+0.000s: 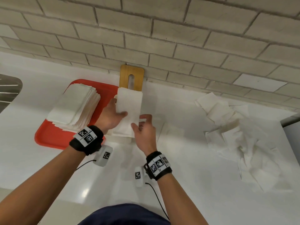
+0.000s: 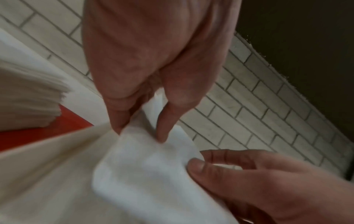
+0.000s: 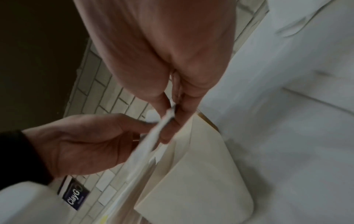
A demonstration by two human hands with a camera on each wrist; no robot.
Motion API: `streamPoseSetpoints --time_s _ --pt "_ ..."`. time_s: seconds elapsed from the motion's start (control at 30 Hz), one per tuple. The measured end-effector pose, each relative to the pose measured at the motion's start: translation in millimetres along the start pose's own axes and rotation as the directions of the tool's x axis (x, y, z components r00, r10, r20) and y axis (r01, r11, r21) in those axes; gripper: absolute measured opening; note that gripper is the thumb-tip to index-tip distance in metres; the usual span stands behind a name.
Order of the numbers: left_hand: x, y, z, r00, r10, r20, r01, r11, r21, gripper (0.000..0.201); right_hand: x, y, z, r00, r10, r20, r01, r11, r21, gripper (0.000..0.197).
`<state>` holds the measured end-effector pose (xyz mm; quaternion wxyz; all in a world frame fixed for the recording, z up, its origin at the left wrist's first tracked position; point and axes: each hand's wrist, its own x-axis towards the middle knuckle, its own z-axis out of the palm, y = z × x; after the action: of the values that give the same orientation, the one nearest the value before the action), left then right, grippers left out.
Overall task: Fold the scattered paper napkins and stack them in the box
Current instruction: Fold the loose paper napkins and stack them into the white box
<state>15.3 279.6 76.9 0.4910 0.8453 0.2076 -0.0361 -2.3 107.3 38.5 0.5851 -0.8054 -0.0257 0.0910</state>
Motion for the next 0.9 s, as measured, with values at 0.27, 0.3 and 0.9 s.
streamPoseSetpoints --time_s 0.27,0.3,0.9 --pt "32 -21 3 0.991 -0.108 0.073 0.062 0.881 0.469 0.073 37 55 -55 0.996 0.045 -0.076 -0.08 0.825 -0.559 0.048" --pt "33 -21 5 0.994 -0.082 0.074 0.036 0.876 0.482 0.074 40 70 -74 0.99 0.126 -0.07 -0.14 0.724 -0.676 0.063" --pt "-38 -11 142 0.736 0.491 0.466 -0.637 0.735 0.232 0.02 11 140 -160 0.938 0.334 -0.096 -0.322 0.731 -0.602 0.064"
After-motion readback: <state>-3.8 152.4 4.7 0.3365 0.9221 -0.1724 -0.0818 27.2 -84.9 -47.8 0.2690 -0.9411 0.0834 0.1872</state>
